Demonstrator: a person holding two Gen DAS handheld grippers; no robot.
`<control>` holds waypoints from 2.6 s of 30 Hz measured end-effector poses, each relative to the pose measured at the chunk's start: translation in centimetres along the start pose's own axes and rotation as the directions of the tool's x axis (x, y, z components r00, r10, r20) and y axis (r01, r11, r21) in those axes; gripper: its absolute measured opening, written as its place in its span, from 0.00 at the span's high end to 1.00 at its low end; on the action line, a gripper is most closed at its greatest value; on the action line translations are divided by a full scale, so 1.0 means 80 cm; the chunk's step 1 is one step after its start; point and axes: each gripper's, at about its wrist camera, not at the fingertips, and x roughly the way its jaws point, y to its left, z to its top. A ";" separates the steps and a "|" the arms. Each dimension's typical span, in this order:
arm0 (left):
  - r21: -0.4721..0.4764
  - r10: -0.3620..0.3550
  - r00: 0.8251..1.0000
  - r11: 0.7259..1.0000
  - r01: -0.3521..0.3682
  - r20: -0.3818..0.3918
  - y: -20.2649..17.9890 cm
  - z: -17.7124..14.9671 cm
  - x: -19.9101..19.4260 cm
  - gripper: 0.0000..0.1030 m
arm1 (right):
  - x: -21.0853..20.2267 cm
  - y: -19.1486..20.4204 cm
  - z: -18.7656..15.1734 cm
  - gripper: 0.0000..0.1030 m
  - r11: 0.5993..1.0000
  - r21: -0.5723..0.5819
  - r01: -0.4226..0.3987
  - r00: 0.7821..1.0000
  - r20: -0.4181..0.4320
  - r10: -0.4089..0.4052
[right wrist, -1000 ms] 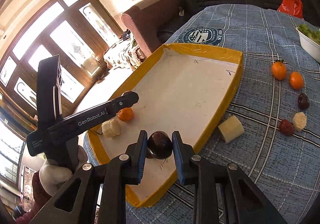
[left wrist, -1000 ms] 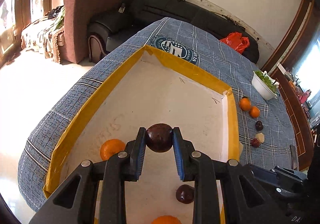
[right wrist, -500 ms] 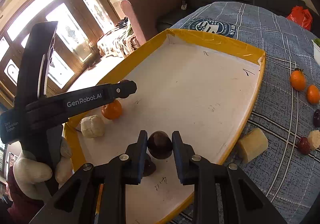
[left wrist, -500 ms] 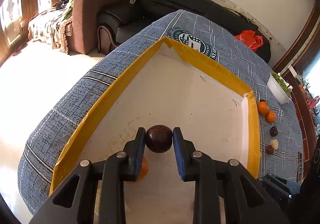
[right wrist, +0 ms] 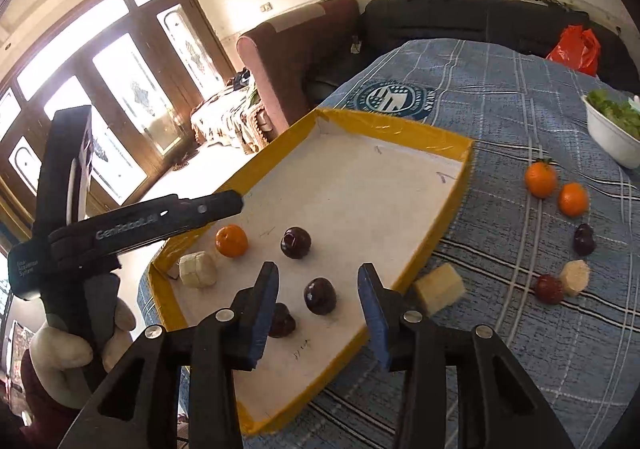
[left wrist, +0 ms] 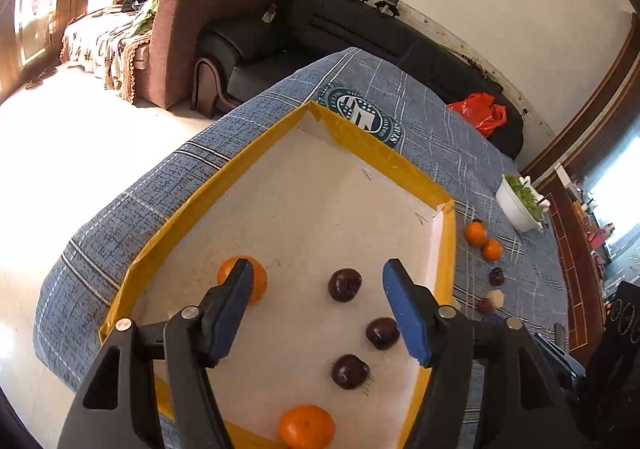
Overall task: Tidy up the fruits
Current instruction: 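Withdraw both open tools from the tray back over the table, then grasp the red date with the right tool while the left tool approaches the pale round block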
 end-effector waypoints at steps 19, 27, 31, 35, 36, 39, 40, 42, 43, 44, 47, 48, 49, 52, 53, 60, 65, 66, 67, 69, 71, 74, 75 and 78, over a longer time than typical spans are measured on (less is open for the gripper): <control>0.039 -0.127 0.992 0.991 0.127 -0.003 -0.096 -0.085 -0.026 0.27 | -0.137 -0.181 -0.079 0.47 0.954 0.284 0.095 0.993 0.044 -0.112; 0.035 -0.079 0.996 0.996 0.078 0.031 -0.077 -0.084 -0.032 0.27 | -0.050 -0.140 -0.027 0.51 0.966 0.256 0.032 0.998 0.038 -0.044; 0.020 -0.081 0.996 0.997 0.080 0.036 -0.067 -0.081 -0.031 0.27 | 0.004 -0.113 -0.001 0.55 0.977 0.202 0.065 0.998 -0.018 -0.062; 0.035 -0.075 0.996 0.997 0.073 0.042 -0.061 -0.082 -0.029 0.27 | 0.047 -0.101 -0.005 0.66 0.985 0.148 0.092 0.991 -0.112 -0.076; 0.043 -0.074 0.996 0.996 0.072 0.046 -0.060 -0.082 -0.030 0.27 | 0.046 -0.101 -0.009 0.66 0.987 0.147 0.060 0.994 -0.101 -0.045; 0.055 -0.080 0.996 0.995 0.078 0.048 -0.059 -0.083 -0.029 0.27 | 0.028 -0.099 -0.022 0.74 0.993 0.110 0.049 0.991 -0.129 -0.034; 0.057 -0.090 0.995 0.995 0.088 0.045 -0.060 -0.083 -0.027 0.27 | 0.019 -0.101 -0.030 0.75 0.994 0.096 0.060 0.988 -0.145 -0.046; 0.070 -0.107 0.994 0.992 0.105 0.036 -0.065 -0.085 -0.025 0.27 | 0.005 -0.110 -0.046 0.75 0.992 0.087 0.086 0.982 -0.174 -0.070; 0.086 -0.115 0.993 0.990 0.112 0.031 -0.069 -0.087 -0.024 0.27 | -0.002 -0.118 -0.055 0.75 0.991 0.096 0.094 0.980 -0.184 -0.075; 0.107 -0.117 0.993 0.988 0.113 0.030 -0.075 -0.090 -0.023 0.27 | -0.010 -0.130 -0.063 0.75 0.988 0.115 0.107 0.977 -0.194 -0.083; 0.185 -0.125 0.992 0.976 0.117 0.034 -0.098 -0.099 -0.024 0.27 | -0.038 -0.161 -0.084 0.75 0.976 0.173 0.129 0.979 -0.179 -0.098; 0.206 -0.128 0.991 0.971 0.119 0.034 -0.104 -0.102 -0.024 0.27 | -0.048 -0.168 -0.087 0.75 0.973 0.182 0.143 0.980 -0.162 -0.113; 0.229 -0.130 0.991 0.966 0.119 0.033 -0.111 -0.106 -0.024 0.27 | -0.058 -0.176 -0.089 0.75 0.969 0.189 0.159 0.981 -0.140 -0.134; 0.298 -0.144 0.989 0.945 0.133 0.016 -0.134 -0.120 -0.017 0.27 | -0.080 -0.195 -0.084 0.75 0.958 0.222 0.181 0.983 -0.074 -0.169; 0.316 -0.149 0.989 0.938 0.140 0.005 -0.141 -0.125 -0.014 0.27 | -0.084 -0.202 -0.080 0.75 0.954 0.232 0.192 0.981 -0.049 -0.186; 0.424 -0.146 0.986 0.890 0.165 -0.078 -0.178 -0.151 0.025 0.27 | -0.079 -0.224 -0.054 0.71 0.951 0.249 0.181 0.982 0.002 -0.187; 0.436 -0.123 0.986 0.886 0.159 -0.111 -0.184 -0.149 0.052 0.35 | -0.053 -0.201 -0.041 0.70 0.980 0.154 0.127 0.992 0.000 -0.128; 0.437 -0.119 0.986 0.885 0.158 -0.116 -0.184 -0.149 0.054 0.35 | -0.047 -0.196 -0.038 0.70 0.984 0.124 0.125 0.992 -0.001 -0.126; 0.437 -0.115 0.987 0.886 0.155 -0.116 -0.184 -0.149 0.056 0.35 | -0.039 -0.192 -0.035 0.70 0.987 0.095 0.131 0.991 -0.001 -0.132; 0.438 -0.111 0.987 0.886 0.152 -0.118 -0.183 -0.150 0.057 0.35 | -0.023 -0.183 -0.027 0.70 0.987 0.034 0.155 0.988 -0.010 -0.154; 0.441 -0.104 0.988 0.885 0.146 -0.117 -0.183 -0.148 0.059 0.35 | -0.004 -0.178 -0.024 0.70 0.985 -0.012 0.173 0.984 -0.037 -0.173; 0.446 -0.104 0.986 0.882 0.151 -0.129 -0.185 -0.145 0.063 0.35 | 0.016 -0.176 -0.024 0.70 0.973 -0.074 0.220 0.973 -0.060 -0.225; 0.448 -0.107 0.985 0.880 0.157 -0.134 -0.186 -0.144 0.065 0.36 | 0.016 -0.173 -0.025 0.70 0.971 -0.088 0.223 0.972 -0.061 -0.229; 0.476 -0.099 0.986 0.867 0.151 -0.132 -0.197 -0.140 0.071 0.36 | 0.011 -0.172 -0.030 0.81 0.970 -0.086 0.225 0.971 -0.065 -0.231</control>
